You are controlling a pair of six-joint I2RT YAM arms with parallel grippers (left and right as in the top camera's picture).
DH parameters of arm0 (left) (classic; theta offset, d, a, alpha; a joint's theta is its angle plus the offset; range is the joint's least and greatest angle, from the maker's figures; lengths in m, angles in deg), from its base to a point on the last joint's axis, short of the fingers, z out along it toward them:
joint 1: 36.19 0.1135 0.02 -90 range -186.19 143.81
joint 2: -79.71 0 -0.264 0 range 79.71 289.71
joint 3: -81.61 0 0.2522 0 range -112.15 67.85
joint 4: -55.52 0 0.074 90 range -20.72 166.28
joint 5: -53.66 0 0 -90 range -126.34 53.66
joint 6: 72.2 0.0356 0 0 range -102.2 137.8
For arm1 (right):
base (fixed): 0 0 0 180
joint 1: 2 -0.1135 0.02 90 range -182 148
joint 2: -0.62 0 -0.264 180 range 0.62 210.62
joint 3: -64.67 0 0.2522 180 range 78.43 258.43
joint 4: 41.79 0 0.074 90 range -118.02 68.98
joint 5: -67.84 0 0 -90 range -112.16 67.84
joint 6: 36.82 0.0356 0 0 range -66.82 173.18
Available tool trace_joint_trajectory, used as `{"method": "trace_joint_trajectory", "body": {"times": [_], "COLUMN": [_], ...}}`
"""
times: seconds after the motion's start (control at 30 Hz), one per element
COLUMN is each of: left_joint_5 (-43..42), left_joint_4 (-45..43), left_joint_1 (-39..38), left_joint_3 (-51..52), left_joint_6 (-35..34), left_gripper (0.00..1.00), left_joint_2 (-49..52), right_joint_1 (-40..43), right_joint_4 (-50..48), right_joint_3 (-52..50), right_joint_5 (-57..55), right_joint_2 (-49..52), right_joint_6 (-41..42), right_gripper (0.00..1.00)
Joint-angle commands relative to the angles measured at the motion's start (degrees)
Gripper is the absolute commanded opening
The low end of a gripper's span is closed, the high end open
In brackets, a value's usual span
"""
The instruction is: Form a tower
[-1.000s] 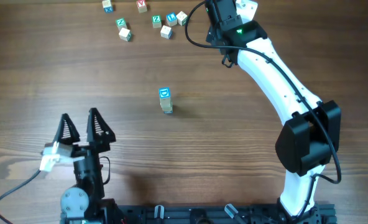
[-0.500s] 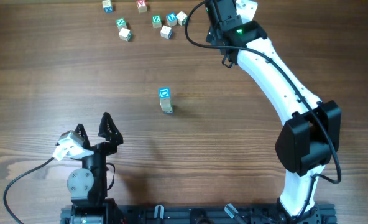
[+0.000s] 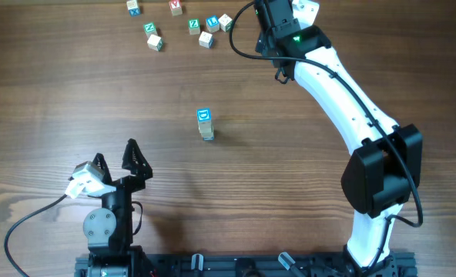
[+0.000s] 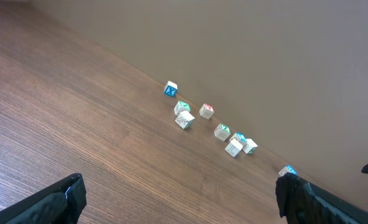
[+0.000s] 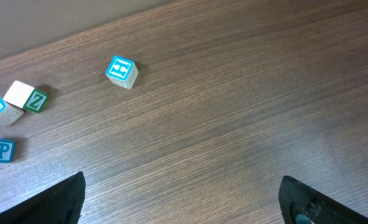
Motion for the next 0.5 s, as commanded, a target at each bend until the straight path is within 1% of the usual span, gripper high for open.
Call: {"method": "trace_joint_trajectory", "body": {"times": [0.0, 0.1, 0.2, 0.27, 0.33, 0.47], "left_joint_5": [-0.3, -0.3, -0.3, -0.3, -0.3, -0.3], "left_joint_4": [0.3, 0.3, 0.3, 0.3, 0.3, 0.3], "left_joint_1": [0.4, 0.4, 0.4, 0.4, 0.4, 0.4], "left_joint_3": [0.1, 0.1, 0.1, 0.1, 0.1, 0.1], "left_joint_6": [-0.1, -0.1, -0.1, -0.1, -0.1, -0.1], "left_gripper": [1.0, 1.0, 1.0, 1.0, 1.0, 1.0], "left_joint_2": [-0.5, -0.5, -0.5, -0.5, -0.5, -0.5], "right_joint_1": [0.4, 0.1, -0.6, -0.6, -0.3, 1.4], "right_joint_4": [3.8, 5.0, 4.7, 3.0, -1.3, -14.9], "right_joint_3": [-0.1, -0.1, -0.2, -2.5, -8.7, -27.6], "right_joint_5": [2.1, 2.1, 2.0, 1.8, 1.4, 1.4], "right_joint_2": [0.1, -2.4, -8.6, -13.4, -19.1, -31.8], "right_joint_6": [-0.9, -4.4, -6.8, -8.2, -9.2, -9.2], "right_gripper": [1.0, 1.0, 1.0, 1.0, 1.0, 1.0]}}
